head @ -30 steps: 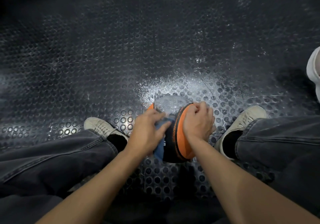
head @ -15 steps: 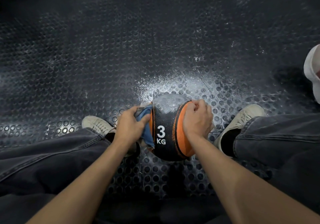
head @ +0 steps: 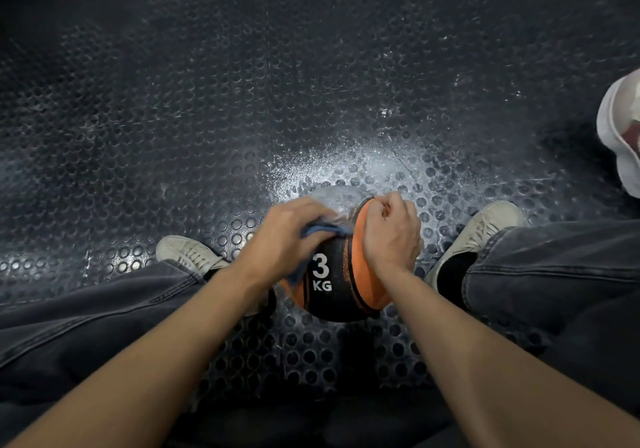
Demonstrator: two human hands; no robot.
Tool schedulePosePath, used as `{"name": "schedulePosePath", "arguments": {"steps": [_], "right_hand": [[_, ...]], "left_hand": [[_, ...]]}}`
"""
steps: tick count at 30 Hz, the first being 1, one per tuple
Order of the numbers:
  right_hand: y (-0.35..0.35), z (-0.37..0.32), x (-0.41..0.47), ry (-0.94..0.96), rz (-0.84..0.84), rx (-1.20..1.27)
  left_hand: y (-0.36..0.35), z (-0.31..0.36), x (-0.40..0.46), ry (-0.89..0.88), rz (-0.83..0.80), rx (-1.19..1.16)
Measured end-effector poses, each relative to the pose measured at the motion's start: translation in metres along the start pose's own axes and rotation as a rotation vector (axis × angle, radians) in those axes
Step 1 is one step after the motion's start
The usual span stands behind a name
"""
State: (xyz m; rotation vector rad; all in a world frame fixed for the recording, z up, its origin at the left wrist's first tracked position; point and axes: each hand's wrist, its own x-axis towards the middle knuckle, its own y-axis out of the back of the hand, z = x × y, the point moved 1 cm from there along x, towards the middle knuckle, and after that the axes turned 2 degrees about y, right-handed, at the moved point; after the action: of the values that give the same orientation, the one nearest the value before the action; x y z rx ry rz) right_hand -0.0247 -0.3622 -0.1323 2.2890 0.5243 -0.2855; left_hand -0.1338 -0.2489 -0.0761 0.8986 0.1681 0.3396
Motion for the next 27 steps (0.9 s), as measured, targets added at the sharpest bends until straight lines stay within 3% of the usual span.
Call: {"name": "schedulePosePath", "arguments": {"steps": [6,9,13,20,27], "right_hand": [[-0.003,-0.006,0.0,0.076,-0.048,-0.043],[0.0,-0.001,-0.001,0.101,-0.056,-0.041],[-0.002,-0.001,0.001,0.122,-0.078,-0.025],[-0.001,-0.004,0.007,0.155,-0.087,-0.04],[0.0,-0.001,0.005,0.205,-0.112,-0.015]], "left_hand": [[-0.005,0.001,0.004,-0.012,0.059,0.009],[-0.013,0.011,0.014,-0.036,0.01,0.025],[0.018,-0.028,-0.019,-0.016,-0.061,0.018],[-0.013,0.0,0.01,-0.035,-0.004,0.052],[0.002,-0.018,-0.02,-0.09,0.004,0.009]]}}
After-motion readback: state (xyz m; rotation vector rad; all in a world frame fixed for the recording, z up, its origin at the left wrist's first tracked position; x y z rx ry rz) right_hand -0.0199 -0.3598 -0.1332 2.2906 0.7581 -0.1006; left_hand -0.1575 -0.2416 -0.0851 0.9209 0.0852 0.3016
